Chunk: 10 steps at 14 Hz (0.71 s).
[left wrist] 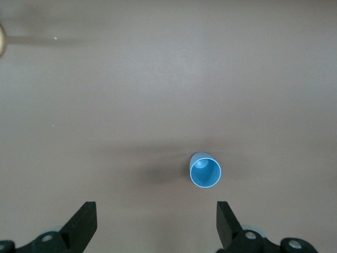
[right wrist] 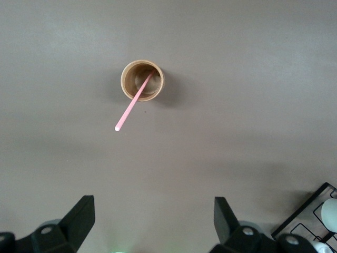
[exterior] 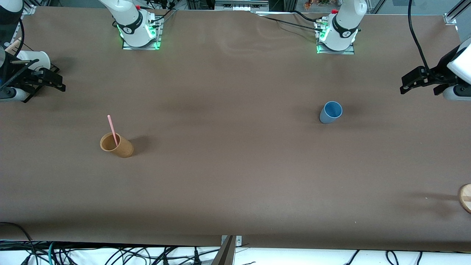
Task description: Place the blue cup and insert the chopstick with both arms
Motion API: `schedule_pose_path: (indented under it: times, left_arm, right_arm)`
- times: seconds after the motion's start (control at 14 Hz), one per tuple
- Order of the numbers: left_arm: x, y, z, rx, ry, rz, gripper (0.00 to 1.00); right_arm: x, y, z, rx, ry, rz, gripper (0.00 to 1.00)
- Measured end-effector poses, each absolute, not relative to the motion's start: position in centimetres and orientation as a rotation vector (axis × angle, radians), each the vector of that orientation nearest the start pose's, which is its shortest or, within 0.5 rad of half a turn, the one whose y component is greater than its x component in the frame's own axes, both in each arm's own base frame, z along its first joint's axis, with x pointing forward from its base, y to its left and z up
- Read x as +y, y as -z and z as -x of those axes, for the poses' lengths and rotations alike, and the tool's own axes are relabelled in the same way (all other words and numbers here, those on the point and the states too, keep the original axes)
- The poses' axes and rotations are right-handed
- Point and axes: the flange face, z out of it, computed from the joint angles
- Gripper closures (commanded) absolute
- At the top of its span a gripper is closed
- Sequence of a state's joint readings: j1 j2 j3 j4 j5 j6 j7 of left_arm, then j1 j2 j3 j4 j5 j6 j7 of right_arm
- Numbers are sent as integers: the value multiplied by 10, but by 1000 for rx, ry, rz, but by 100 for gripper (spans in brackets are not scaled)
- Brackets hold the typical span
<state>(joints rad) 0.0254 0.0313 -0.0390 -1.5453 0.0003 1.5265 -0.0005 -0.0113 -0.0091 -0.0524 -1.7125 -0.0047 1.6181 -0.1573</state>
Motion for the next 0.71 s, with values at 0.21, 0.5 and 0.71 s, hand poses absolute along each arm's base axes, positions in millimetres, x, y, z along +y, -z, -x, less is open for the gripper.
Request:
schedule_pose_path:
  times: [0.21,0.5,0.71]
  left_arm:
    - [-7,-609,-562,21,-95,3141,0]
    - [-10,-606,-564,29,-106,3143,0]
    - [-12,-606,-564,34,-105,3143,0]
  right_arm:
    - [-37,-566,-549,-143,-135,3130,0]
    - [-39,-564,-549,-137,-141,3130,0]
    - [-39,-564,-549,-136,-143,3129,0]
